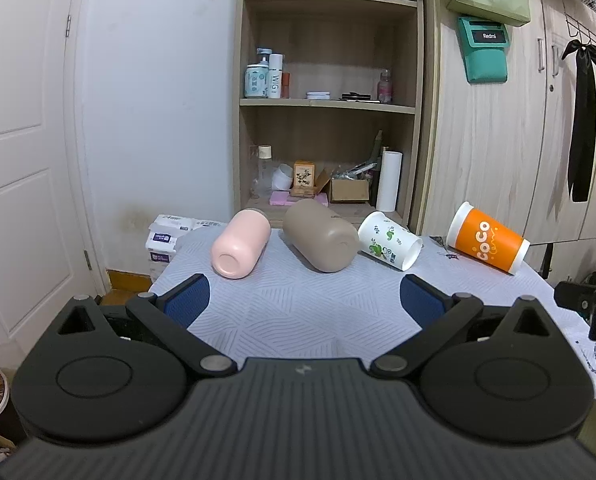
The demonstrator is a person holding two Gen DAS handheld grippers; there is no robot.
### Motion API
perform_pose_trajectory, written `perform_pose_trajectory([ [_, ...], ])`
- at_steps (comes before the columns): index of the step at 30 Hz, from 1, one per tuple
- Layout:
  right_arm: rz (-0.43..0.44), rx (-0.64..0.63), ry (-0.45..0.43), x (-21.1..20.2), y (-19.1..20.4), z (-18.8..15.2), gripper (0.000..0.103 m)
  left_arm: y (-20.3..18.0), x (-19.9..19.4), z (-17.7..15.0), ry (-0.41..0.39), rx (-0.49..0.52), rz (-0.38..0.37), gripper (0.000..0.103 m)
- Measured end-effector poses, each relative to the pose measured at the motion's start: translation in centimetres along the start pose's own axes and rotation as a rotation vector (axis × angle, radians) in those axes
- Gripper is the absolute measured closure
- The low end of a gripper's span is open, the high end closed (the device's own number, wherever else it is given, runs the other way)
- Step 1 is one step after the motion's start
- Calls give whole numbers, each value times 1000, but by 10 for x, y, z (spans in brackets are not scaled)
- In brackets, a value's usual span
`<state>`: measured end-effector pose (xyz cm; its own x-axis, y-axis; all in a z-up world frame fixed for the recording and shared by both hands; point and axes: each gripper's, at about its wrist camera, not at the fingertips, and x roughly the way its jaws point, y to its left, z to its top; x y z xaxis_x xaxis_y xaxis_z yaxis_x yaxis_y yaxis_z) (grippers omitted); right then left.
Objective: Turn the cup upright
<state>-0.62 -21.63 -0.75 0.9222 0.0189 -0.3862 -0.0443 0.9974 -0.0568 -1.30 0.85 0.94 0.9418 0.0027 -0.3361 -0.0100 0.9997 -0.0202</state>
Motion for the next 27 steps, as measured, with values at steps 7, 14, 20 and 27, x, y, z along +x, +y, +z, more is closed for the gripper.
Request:
perform_pose_trajectory([
  [7, 3, -8, -3, 1, 0, 1, 0, -1, 0, 2, -2, 0, -2, 0],
  [14, 7, -12, -2, 2, 0, 1, 0, -1, 0, 2, -4, 1, -3, 0],
  [20, 10, -14, -1, 3, 0, 1, 0, 0, 0, 2, -5, 0, -4, 0],
  [27, 6, -14, -6, 4, 1, 1, 0, -1, 0, 2, 1, 10, -5, 0],
])
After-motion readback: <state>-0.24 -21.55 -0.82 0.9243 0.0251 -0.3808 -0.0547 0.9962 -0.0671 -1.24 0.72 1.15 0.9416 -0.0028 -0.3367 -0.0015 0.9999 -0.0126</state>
